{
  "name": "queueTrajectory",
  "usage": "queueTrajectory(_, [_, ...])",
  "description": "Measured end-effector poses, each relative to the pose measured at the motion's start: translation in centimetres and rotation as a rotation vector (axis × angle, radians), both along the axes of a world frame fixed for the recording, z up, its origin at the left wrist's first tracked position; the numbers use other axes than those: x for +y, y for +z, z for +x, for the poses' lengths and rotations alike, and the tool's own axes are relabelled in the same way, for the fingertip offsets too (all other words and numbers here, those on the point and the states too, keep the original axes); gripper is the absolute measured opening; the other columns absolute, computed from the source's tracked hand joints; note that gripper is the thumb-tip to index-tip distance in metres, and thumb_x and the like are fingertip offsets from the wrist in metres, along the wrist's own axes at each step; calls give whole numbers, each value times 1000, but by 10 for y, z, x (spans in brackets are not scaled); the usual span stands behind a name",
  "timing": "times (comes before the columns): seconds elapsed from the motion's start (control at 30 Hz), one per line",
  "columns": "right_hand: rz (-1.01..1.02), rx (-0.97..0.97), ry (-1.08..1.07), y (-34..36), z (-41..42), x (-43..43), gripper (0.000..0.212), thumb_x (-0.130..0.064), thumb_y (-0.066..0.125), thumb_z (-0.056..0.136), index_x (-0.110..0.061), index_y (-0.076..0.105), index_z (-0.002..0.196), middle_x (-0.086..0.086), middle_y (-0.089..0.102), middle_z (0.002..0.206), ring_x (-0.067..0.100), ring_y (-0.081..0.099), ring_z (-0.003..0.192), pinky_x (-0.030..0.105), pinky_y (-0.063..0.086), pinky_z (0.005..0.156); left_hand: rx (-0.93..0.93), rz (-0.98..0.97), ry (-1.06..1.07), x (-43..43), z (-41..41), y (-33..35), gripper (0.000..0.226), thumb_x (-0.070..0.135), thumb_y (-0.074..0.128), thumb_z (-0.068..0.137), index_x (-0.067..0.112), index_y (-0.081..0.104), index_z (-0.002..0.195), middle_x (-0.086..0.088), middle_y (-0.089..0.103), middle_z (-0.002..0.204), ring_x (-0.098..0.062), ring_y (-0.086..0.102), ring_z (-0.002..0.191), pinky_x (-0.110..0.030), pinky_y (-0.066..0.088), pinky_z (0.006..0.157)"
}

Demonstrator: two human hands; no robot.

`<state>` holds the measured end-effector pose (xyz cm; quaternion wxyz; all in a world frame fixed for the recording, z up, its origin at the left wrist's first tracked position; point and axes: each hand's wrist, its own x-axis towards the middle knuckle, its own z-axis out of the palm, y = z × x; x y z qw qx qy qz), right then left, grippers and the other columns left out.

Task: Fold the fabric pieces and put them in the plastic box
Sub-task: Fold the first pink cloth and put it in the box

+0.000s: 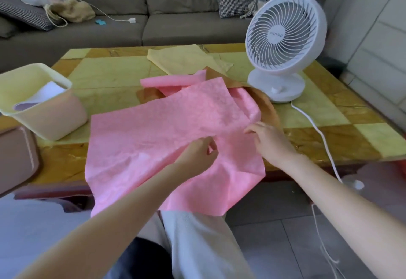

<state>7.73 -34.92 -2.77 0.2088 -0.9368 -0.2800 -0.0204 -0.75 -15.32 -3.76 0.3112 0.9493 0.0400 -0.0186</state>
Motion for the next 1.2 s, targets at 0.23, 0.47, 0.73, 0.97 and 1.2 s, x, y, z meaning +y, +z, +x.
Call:
queueTrajectory(0.23, [-57,375,398,-25,-99,58,32,-35,54,92,-23,54,122,-1,62,118,13,59,98,31,50,83,200,196,-89,37,-58,-22,22,23,49,92,14,57,110,-3,59,115,-20,54,104,-34,44,90])
queueTrajectory(0.47, [-99,386,382,-51,-139,63,60,-39,57,89,-23,31,140,3,57,126,23,59,105,35,49,86,262,257,-178,47,-102,-31,63,47,59,85,24,34,138,2,35,137,-20,33,126,-40,36,104])
queueTrajectory(0.73, [-188,251,310,-57,-141,50,35,-29,41,98,-18,49,130,5,62,125,23,60,108,33,48,87,170,418,-5,67,-137,-29,48,19,52,89,22,39,135,-1,43,137,-21,42,126,-37,36,102])
queueTrajectory(0.97, [-100,167,335,-61,-161,62,44,-39,41,97,-22,34,137,4,51,135,24,56,114,37,49,90,-102,384,232,64,-147,-21,19,15,41,94,15,57,104,-6,64,106,-27,59,93,-31,34,68])
queueTrajectory(1.2, [-68,82,184,-56,-147,62,23,-11,42,96,-11,60,110,3,58,115,22,56,102,30,44,78,-41,456,200,70,-164,-20,29,12,47,89,20,59,114,2,58,120,-21,51,114,-31,36,89])
